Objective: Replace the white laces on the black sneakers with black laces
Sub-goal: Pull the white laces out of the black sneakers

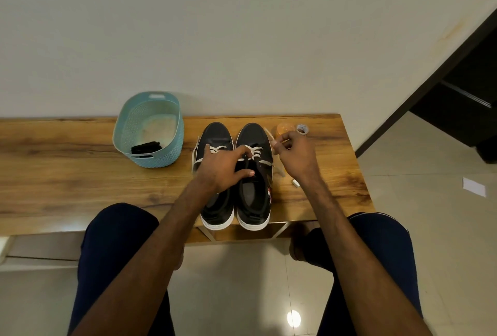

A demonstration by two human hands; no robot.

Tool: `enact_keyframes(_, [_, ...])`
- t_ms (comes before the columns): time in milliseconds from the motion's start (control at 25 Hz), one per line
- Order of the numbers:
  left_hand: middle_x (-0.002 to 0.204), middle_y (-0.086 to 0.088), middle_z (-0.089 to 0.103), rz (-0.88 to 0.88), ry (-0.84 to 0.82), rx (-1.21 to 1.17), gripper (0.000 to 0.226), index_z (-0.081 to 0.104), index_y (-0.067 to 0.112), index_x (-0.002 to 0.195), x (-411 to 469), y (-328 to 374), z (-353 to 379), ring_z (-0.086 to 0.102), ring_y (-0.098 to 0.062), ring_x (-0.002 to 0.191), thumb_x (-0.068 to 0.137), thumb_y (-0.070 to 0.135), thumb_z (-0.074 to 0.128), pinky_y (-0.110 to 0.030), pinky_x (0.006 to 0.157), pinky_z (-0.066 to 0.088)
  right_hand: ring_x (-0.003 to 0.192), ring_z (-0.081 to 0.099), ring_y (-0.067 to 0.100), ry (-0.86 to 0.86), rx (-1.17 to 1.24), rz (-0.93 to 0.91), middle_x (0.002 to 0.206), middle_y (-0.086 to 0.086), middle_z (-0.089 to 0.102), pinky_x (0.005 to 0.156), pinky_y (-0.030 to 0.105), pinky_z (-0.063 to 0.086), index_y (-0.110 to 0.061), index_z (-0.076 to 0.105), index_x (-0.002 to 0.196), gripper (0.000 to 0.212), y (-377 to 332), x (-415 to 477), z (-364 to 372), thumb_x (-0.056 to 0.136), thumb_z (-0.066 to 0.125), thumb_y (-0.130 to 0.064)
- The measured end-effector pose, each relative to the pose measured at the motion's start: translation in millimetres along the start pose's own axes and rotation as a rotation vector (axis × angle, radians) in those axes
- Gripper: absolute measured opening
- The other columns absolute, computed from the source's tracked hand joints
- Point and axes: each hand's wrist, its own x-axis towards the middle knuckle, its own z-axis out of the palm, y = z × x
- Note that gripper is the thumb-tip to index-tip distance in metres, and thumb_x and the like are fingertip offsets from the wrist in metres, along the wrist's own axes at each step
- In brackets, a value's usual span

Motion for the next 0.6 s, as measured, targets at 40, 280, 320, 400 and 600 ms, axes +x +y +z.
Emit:
enact_keyframes(40, [0.125,0.003,0.066,0.006,0.039,0.041,0.046,0.044,0.032,0.131,1,4,3,0.058,-0.021,0.121,0.092,0.052,0.058,-0.063,0.117,0.013,0.091,0.068,0.017,-0.015,0.041,0.016,0.098,0.004,0.072,0.079,0.036,0.056,-0.011,0.064,0.112,0.026,-1,-2,4,0.094,0.066,-0.029])
enact_keyframes(280, [0.137,-0.008,0.046,-0.009,0.183,0.149,0.052,0.04,0.018,0.139,9,34,23,0.056,-0.03,0.114,0.091,0.018,0.06,-0.041,0.086,0.052,0.094,0.06,0.016,-0.391,-0.148,0.052,0.101,-0.002,0.063,0.072,0.029,0.048,-0.019,0.053,0.106,0.036,9,-14,14,0.085,0.076,-0.038])
enact_keyframes(320, [0.134,-0.009,0.047,-0.037,0.186,0.18,0.046,0.042,0.016,0.136,12,37,24,0.058,-0.03,0.11,0.093,0.017,0.058,-0.04,0.08,0.053,0.096,0.059,0.017,-0.435,-0.221,0.045,0.105,-0.001,0.062,0.074,0.03,0.048,-0.018,0.053,0.11,0.041,10,-16,17,0.083,0.077,-0.038])
enact_keyframes(400, [0.127,-0.009,0.052,-0.094,0.237,0.174,0.032,0.048,0.012,0.127,16,38,24,0.064,-0.031,0.099,0.096,0.016,0.054,-0.039,0.073,0.052,0.101,0.06,0.022,-0.413,-0.333,0.004,0.112,0.005,0.062,0.08,0.034,0.051,-0.013,0.052,0.118,0.047,10,-21,22,0.084,0.077,-0.034])
enact_keyframes(600, [0.098,-0.006,0.069,-0.3,0.407,-0.399,0.013,0.059,0.013,0.106,22,24,17,0.064,-0.025,0.083,0.095,0.018,0.055,-0.036,0.07,0.047,0.1,0.06,0.026,-0.38,-0.361,0.004,0.111,0.01,0.064,0.082,0.041,0.053,-0.01,0.055,0.116,0.038,11,-20,24,0.086,0.073,-0.028])
